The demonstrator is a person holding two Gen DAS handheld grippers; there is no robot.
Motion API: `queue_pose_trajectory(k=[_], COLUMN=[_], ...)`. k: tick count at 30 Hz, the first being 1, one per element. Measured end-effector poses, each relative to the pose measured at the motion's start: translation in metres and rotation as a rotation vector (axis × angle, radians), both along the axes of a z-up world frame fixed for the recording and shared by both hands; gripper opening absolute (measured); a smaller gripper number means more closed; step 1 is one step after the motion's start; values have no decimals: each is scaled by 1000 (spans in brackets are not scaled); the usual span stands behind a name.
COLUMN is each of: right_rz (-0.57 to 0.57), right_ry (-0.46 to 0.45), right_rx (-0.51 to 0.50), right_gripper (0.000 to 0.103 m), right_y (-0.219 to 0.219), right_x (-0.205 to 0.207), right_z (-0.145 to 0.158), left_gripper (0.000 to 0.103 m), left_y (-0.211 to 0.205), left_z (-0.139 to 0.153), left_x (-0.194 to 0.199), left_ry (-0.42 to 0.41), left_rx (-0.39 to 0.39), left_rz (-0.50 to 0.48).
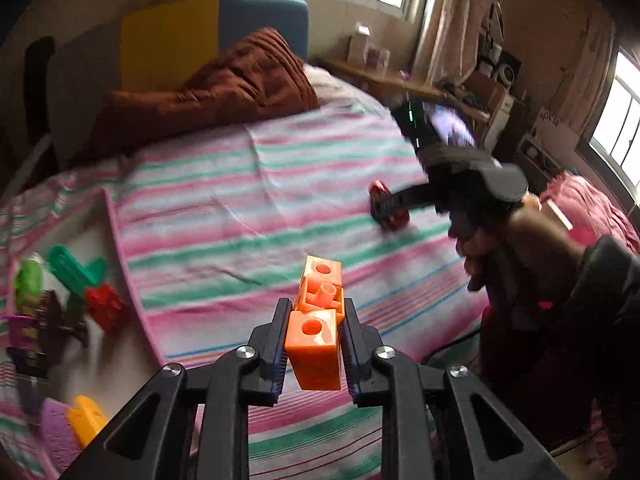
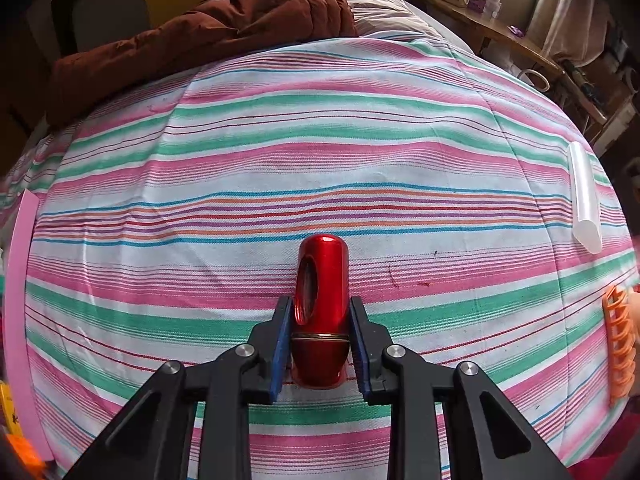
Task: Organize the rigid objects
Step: 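Carry the orange block into the tray with the left gripper and release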
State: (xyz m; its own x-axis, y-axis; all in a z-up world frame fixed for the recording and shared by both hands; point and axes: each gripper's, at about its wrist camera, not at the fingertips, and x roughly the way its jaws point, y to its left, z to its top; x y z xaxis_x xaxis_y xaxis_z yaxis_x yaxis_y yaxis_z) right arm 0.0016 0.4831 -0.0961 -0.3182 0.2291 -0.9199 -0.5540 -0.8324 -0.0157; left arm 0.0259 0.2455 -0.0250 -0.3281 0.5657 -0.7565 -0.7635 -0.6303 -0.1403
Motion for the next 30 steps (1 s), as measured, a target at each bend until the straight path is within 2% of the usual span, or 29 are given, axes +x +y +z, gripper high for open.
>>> queue_pose_trajectory(k=[8, 16, 24, 30], right_rz=[38, 59, 78, 84], right_ry=[-18, -21, -28, -35], right_rx=[62, 103, 135, 142], right_gripper=[27, 27, 27, 27], right_y=[-7, -15, -16, -17], right_x=[-3, -2, -4, -5], right_z=[0, 0, -2, -3], left_gripper=[22, 22, 22, 22], left_y=[-38, -74, -121, -182], left_z=[16, 12, 3, -4], left_x=[-15, -29, -47, -64], left_ry=[25, 14, -75, -160], left_rx=[19, 12, 64, 129], left_rz=[120, 218, 312, 453])
